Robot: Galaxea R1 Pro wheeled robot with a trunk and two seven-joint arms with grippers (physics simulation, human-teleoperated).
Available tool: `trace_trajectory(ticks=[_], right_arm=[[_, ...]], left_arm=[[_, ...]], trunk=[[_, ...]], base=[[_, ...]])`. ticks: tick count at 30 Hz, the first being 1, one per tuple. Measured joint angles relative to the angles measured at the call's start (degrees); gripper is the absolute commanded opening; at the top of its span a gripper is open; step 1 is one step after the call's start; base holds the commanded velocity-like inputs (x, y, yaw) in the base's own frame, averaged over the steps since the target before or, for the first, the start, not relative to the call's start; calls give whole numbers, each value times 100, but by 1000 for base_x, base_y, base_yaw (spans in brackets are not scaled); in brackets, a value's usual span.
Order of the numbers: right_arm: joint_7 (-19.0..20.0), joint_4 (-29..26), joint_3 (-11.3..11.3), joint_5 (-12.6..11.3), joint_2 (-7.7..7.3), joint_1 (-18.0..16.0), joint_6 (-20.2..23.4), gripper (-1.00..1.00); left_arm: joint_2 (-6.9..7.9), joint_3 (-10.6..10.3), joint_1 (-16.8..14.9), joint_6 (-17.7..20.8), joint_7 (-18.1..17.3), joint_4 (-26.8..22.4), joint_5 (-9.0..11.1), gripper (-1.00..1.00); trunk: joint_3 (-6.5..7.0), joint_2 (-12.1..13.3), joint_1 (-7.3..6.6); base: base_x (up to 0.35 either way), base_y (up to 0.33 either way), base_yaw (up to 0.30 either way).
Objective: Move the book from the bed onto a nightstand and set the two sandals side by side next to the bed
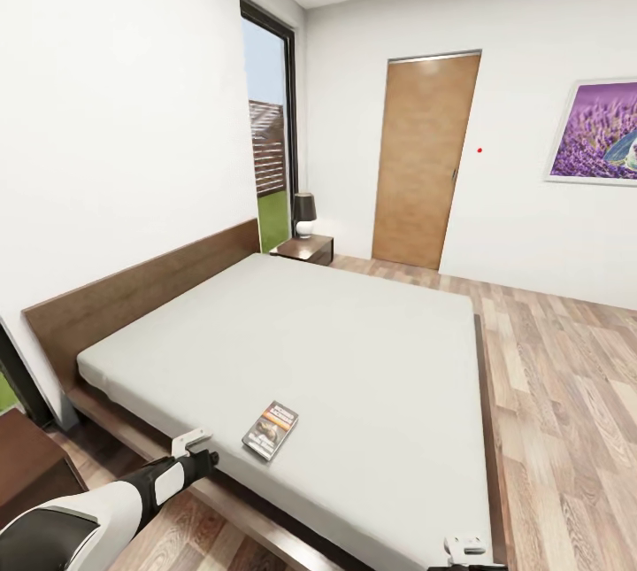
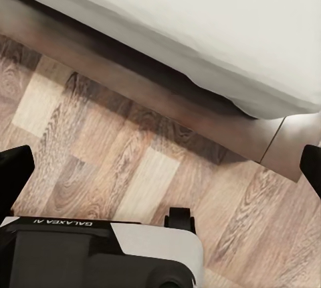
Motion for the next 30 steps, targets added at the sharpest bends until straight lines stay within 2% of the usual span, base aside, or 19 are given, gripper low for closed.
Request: trace_trajectory(ticks=[9, 30], right_arm=[[0, 0, -2, -2, -1, -1, -1, 100], [-2, 0, -7, -3, -24, 0, -1, 100]], left_arm=[[0, 0, -1, 0, 0, 1, 0, 100], [-2, 0, -1, 0, 0, 1, 0, 100]], trunk=[[14, 0, 0], [93, 0, 0]], base=[[0, 0, -170], [0, 0, -288]])
